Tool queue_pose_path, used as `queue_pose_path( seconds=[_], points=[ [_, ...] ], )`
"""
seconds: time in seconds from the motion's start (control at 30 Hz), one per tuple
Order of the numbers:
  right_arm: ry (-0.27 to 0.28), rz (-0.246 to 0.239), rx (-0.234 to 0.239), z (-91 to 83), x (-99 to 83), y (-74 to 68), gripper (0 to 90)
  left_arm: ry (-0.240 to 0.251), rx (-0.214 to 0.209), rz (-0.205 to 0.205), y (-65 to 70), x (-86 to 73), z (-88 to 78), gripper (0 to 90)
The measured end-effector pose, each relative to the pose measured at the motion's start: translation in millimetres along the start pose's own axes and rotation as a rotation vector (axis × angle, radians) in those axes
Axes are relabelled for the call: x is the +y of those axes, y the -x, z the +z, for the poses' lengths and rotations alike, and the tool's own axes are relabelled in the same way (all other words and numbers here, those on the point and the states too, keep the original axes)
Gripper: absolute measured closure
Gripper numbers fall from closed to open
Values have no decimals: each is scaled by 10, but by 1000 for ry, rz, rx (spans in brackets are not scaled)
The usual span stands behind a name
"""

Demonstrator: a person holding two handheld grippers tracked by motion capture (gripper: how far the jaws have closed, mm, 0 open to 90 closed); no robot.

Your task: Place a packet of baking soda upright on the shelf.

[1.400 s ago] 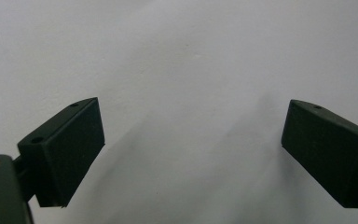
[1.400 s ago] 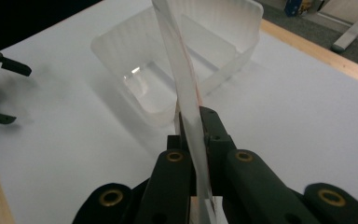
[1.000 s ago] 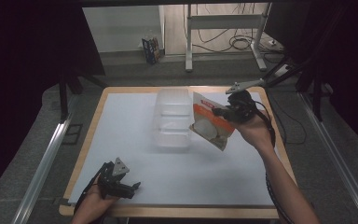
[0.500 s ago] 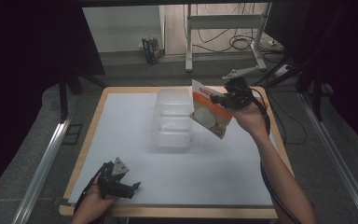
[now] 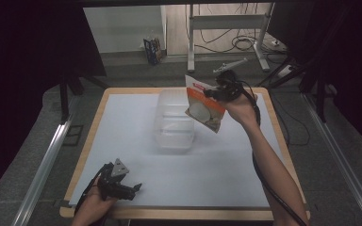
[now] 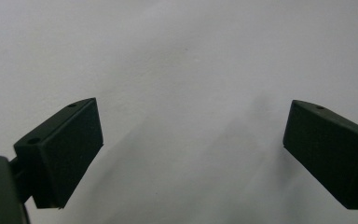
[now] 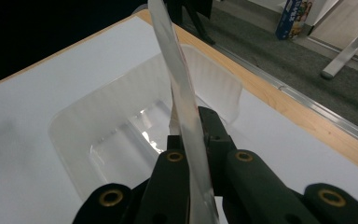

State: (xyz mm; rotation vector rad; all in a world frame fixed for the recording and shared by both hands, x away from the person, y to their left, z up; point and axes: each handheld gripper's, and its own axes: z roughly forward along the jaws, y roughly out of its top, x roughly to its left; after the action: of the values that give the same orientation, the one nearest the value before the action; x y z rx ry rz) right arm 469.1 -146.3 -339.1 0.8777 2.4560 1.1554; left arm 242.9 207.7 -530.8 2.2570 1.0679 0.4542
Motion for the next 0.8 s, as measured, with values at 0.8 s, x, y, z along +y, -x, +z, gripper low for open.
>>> queue_pose_path(
  seconds=[0.8],
  points=[
    [-19,-36,37,591,327,-88,886,33,-23,15,4,-18,-29,59]
  ],
)
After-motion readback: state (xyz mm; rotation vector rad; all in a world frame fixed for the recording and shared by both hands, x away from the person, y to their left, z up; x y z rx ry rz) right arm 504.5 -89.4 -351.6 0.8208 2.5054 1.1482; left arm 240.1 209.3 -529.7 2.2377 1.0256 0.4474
